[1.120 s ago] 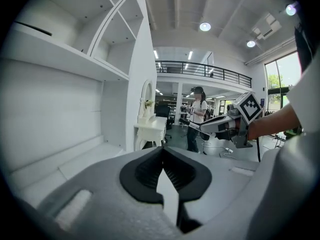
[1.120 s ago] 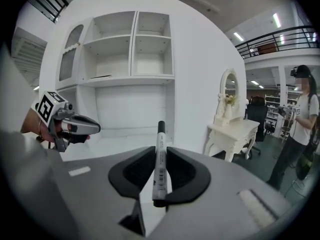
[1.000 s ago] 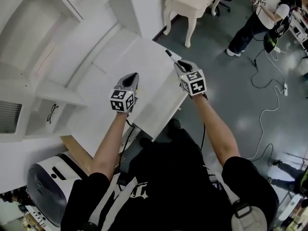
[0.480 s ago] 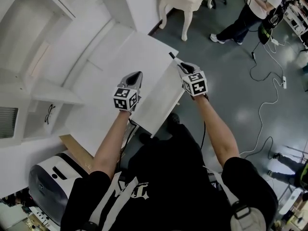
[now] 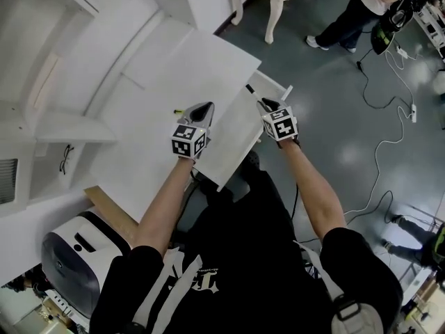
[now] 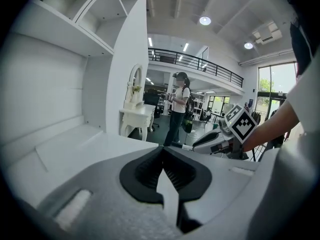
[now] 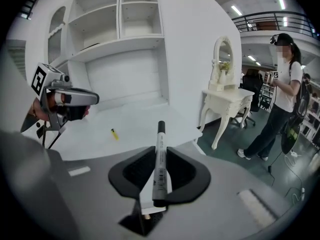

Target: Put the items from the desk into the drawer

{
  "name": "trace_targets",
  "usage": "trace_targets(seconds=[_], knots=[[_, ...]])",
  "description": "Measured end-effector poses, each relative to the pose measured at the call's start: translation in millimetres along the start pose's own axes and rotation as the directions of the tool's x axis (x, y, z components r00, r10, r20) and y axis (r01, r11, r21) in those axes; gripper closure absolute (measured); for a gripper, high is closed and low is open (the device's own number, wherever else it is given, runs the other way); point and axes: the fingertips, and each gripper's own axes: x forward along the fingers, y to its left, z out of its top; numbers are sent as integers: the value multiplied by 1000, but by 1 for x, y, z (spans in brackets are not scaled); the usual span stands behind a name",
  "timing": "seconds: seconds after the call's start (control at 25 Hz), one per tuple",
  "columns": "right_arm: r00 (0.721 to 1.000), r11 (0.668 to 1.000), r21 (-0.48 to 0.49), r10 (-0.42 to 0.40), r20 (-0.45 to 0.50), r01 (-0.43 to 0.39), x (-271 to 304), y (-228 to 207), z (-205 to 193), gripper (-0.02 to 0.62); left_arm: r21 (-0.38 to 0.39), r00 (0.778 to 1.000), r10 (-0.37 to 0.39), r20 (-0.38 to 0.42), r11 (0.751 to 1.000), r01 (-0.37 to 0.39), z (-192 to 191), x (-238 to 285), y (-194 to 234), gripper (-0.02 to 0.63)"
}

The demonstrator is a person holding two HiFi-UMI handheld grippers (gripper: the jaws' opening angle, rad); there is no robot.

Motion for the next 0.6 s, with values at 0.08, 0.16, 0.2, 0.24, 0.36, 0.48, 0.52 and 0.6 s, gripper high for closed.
trace_targets(seconds=[0.08, 0.16, 0.2, 0.24, 0.36, 0.48, 0.52, 0.6], knots=[[999, 1000, -1, 8, -32, -8, 8, 1, -14, 523, -10, 1000, -4, -9, 1000, 4, -8, 4, -1, 601], [998, 1000, -1, 15, -65, -16, 18, 2, -27, 523, -23, 1000, -6, -16, 1000, 5, -17, 6, -2, 601], [996, 1000, 0, 20, -84, -20, 22, 3, -35, 523, -29, 1000, -6, -21, 1000, 5, -22, 7, -2, 601], [994, 1000, 2, 25, -103, -25, 27, 5, -42, 523, -35, 1000, -6, -30, 999, 5, -28, 8, -1, 601], [987, 999, 7, 37, -157, -36, 43, 8, -64, 523, -48, 998, -4, -56, 999, 1, -46, 11, 2, 601], [978, 999, 11, 48, -201, -46, 59, 11, -82, 523, -60, 998, 1, -68, 998, -5, -57, 13, 7, 601], [975, 999, 12, 51, -216, -49, 64, 12, -88, 523, -64, 998, 5, -69, 998, -9, -60, 13, 9, 601], [969, 999, 15, 54, -241, -52, 73, 14, -96, 523, -75, 997, 15, -71, 997, -21, -66, 12, 14, 601]])
